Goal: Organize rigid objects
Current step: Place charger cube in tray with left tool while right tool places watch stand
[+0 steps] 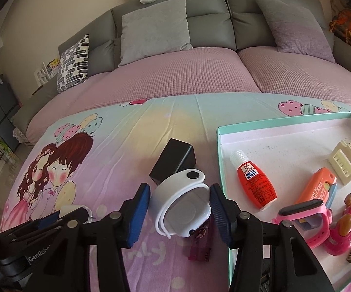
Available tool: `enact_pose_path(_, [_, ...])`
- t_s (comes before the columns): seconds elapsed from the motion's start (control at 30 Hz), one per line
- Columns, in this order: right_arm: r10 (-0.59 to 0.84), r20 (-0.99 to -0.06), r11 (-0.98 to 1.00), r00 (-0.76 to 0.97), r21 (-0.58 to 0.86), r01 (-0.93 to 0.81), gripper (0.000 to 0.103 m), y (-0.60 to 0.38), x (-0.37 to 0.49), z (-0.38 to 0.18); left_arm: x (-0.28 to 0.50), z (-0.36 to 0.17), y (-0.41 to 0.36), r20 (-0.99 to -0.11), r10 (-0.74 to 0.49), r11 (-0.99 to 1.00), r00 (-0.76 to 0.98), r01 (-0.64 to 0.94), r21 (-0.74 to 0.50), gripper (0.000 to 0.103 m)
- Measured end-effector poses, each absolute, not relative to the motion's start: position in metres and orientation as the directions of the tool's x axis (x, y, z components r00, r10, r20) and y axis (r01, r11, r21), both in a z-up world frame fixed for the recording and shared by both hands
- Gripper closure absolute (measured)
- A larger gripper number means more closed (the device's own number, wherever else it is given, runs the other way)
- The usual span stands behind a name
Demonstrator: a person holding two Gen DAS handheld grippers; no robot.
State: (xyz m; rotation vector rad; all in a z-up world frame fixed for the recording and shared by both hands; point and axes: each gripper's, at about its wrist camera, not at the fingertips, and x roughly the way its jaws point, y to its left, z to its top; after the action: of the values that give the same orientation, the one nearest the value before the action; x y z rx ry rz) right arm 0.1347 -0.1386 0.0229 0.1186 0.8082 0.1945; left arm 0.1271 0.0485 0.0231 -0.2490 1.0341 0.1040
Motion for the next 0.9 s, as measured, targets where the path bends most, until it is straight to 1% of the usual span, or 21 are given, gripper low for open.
enact_pose_path(0.2, [0.193,-0.702,0.979,0.685,0.179,-0.093,0.049,-0.152,0.117,0.035,0.122,0.041,0.044,-0.837,-0.022,0.97,0.547,-0.192,-0.151,0.057])
enact_pose_path(0.4, [0.134,-0.693,0.976,0.708,0.215,0.026,0.049,-0.19,0.094,0.049,0.12,0.065,0.02,-0.798,-0.063,0.979,0.599,-0.118,-0.166,0.057])
enact_pose_path(0.57, [0.029,-0.68,0.976,0.733,0.176,0.125,0.049,-0.227,0.082,0.059,0.119,0.083,-0.008,-0.773,-0.088,0.987,0.628,-0.05,-0.153,0.057])
enact_pose_path(0.77, [-0.073,-0.669,0.957,0.74,0.162,0.241,0.049,-0.279,0.072,0.067,0.119,0.097,-0.046,-0.754,-0.128,0.99,0.645,0.04,-0.134,0.057])
enact_pose_path(0.9, [-0.115,-0.675,0.936,0.729,0.171,0.306,0.049,-0.309,0.068,0.064,0.118,0.1,-0.076,-0.754,-0.157,0.988,0.638,0.105,-0.116,0.057])
